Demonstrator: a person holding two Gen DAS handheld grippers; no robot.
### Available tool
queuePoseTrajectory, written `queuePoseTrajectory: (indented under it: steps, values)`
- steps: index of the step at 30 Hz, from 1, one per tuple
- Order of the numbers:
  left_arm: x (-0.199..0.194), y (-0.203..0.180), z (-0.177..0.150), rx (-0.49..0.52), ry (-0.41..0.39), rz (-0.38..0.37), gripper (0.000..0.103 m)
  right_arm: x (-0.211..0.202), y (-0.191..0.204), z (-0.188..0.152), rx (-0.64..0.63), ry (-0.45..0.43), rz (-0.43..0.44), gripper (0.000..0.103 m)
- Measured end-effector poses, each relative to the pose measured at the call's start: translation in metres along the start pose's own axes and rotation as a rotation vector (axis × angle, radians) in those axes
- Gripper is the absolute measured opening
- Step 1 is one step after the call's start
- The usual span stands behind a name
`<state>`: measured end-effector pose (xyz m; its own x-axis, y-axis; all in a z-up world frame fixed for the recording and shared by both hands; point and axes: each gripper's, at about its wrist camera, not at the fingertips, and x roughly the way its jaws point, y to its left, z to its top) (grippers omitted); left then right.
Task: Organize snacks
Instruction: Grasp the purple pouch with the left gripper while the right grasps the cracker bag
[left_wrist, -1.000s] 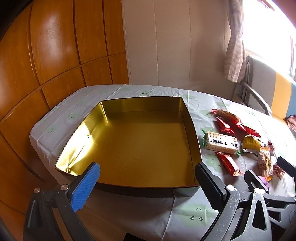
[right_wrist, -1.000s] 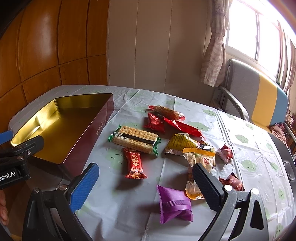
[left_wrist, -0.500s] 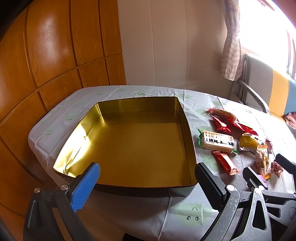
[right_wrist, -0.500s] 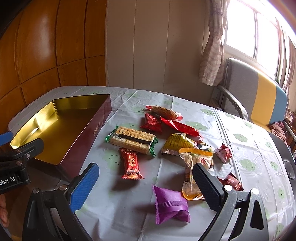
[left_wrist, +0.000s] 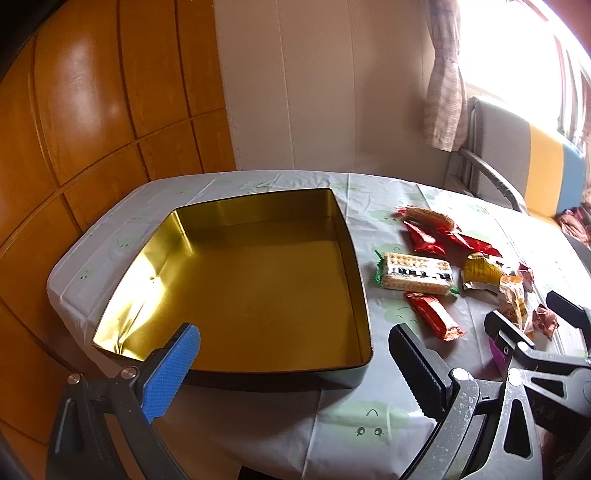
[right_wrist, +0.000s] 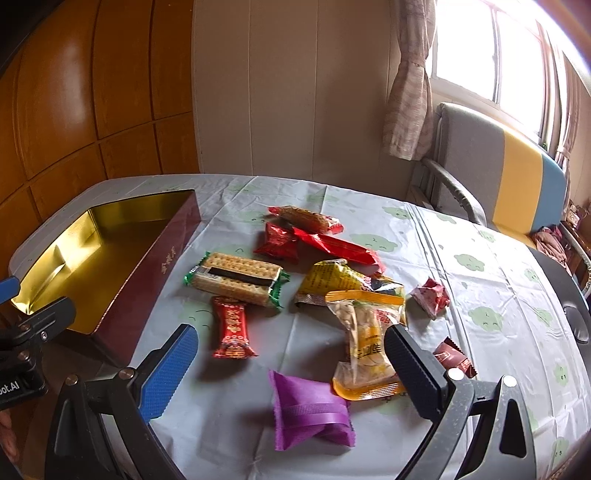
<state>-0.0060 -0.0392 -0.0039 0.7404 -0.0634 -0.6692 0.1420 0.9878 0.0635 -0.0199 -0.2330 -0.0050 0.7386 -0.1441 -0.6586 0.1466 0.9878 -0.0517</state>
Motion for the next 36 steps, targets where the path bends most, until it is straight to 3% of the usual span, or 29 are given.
queuePoseTrajectory:
  steps: [7, 11, 15, 17, 21, 26, 30, 33, 34, 35, 36]
  values:
    - [0.001, -0.007, -0.001, 0.019, 0.005, -0.055, 0.103, 0.002, -0.036, 0.001, 0.082, 0.020, -0.034, 0.102]
    - [0.001, -0.020, 0.002, 0.065, 0.026, -0.139, 0.103, -0.001, -0.071, -0.001, 0.150, 0.033, -0.079, 0.102]
    - [0.009, -0.046, 0.008, 0.144, 0.099, -0.240, 0.102, -0.005, -0.098, -0.003, 0.195, 0.033, -0.127, 0.102]
    - [0.013, -0.060, 0.010, 0.181, 0.139, -0.311, 0.089, -0.006, -0.113, -0.006, 0.228, 0.037, -0.143, 0.102]
    - [0.020, -0.098, 0.013, 0.263, 0.203, -0.437, 0.075, -0.005, -0.129, -0.011, 0.275, 0.055, -0.158, 0.102]
    - [0.020, -0.144, 0.007, 0.408, 0.234, -0.539, 0.073, -0.004, -0.141, -0.017, 0.304, 0.072, -0.155, 0.102]
    - [0.025, -0.175, -0.004, 0.551, 0.228, -0.585, 0.074, -0.004, -0.148, -0.020, 0.322, 0.080, -0.154, 0.102]
    - [0.038, -0.186, -0.010, 0.596, 0.253, -0.594, 0.074, -0.003, -0.149, -0.021, 0.324, 0.088, -0.144, 0.102]
    - [0.043, -0.188, -0.012, 0.600, 0.264, -0.609, 0.071, -0.002, -0.149, -0.021, 0.321, 0.090, -0.139, 0.102]
    - [0.046, -0.190, -0.014, 0.598, 0.278, -0.618, 0.053, -0.002, -0.149, -0.021, 0.317, 0.092, -0.134, 0.102]
    - [0.049, -0.189, -0.016, 0.588, 0.300, -0.637, 0.054, -0.002, -0.148, -0.020, 0.313, 0.095, -0.129, 0.102]
